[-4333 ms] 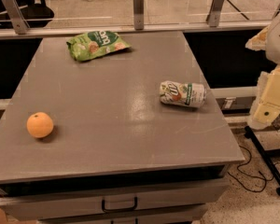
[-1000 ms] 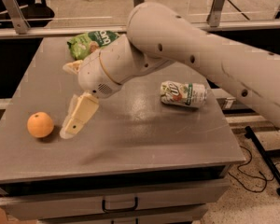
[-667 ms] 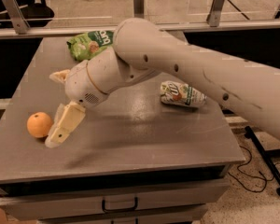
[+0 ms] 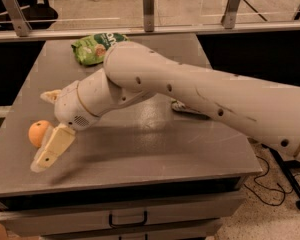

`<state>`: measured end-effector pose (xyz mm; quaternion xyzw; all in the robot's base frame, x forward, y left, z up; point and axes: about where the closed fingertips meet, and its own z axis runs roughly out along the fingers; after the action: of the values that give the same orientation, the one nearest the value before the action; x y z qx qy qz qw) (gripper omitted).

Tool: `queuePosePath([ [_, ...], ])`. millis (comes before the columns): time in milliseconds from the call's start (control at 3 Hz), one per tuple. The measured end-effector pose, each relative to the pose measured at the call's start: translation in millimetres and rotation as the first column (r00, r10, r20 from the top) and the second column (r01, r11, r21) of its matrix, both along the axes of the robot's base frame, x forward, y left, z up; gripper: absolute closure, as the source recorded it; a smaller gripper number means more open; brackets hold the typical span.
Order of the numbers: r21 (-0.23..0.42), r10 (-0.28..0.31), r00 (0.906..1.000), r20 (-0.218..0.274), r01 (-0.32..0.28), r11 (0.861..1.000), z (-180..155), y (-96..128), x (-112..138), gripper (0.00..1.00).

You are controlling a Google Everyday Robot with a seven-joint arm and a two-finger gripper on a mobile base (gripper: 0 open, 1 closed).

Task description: Pick orange

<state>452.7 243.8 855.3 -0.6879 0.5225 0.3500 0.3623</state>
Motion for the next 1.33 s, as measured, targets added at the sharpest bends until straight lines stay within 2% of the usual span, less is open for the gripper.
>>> queuePosePath([
  [333,-0.006,-0.026,0.9996,-0.010,0.026,1.000,-11.6,2.7,4.2,0.18],
  [667,-0.007,-0.053,0.9984,-0.017,0.053,0.999,-17.4,-1.1,10.7,0.42],
  [1000,0.003,-0.075,0.9970,-0.017,0.075,0.997,-13.6,-6.0,18.4,0.65],
  [1333,0.041,-0.080,0.9967,-0.013,0.080,0.996,-0.7,-18.9,37.4,0.88],
])
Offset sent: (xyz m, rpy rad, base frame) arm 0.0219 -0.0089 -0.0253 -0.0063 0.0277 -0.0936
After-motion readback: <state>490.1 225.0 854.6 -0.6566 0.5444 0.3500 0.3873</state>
